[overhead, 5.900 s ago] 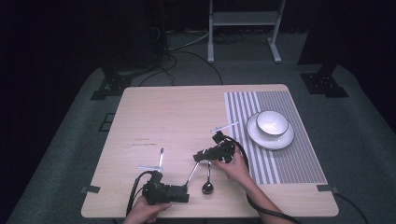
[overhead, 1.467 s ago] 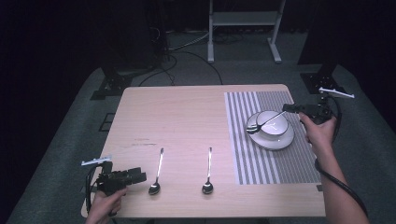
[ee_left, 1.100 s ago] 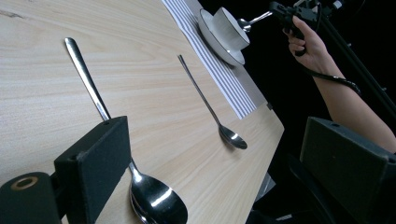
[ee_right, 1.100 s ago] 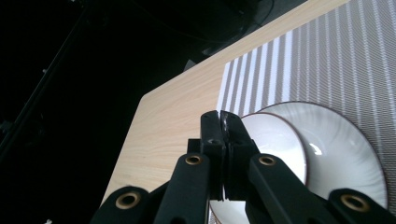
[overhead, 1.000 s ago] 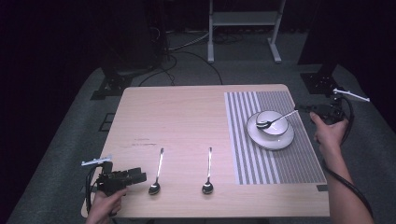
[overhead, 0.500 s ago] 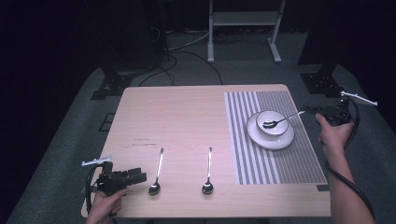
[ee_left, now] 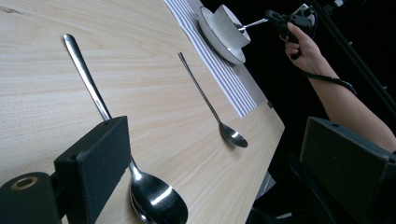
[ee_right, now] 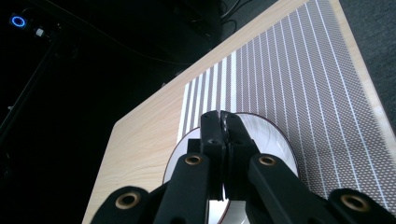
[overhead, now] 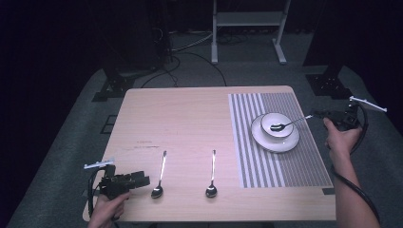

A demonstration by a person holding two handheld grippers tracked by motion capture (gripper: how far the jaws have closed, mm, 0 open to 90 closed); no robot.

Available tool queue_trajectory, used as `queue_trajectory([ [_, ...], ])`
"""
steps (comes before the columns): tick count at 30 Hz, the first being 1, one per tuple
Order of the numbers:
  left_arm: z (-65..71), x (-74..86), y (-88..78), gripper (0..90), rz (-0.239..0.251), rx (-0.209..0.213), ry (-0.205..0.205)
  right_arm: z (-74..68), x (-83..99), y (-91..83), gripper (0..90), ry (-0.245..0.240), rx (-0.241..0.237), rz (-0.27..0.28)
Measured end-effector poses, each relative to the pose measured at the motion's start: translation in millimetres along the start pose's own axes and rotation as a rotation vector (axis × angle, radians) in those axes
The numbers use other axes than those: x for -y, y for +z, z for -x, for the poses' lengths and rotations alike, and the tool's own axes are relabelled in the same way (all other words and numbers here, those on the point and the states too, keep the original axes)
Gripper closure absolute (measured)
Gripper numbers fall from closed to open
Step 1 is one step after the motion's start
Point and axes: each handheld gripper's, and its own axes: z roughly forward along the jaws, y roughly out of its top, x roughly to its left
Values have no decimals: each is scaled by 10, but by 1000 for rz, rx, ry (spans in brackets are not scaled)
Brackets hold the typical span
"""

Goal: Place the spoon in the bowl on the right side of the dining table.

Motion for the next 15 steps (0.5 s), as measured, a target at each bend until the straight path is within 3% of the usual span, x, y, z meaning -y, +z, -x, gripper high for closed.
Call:
queue_trajectory([
  [15, 13, -2, -2, 72, 0, 2, 2, 57, 48, 49, 884, 4, 22, -3],
])
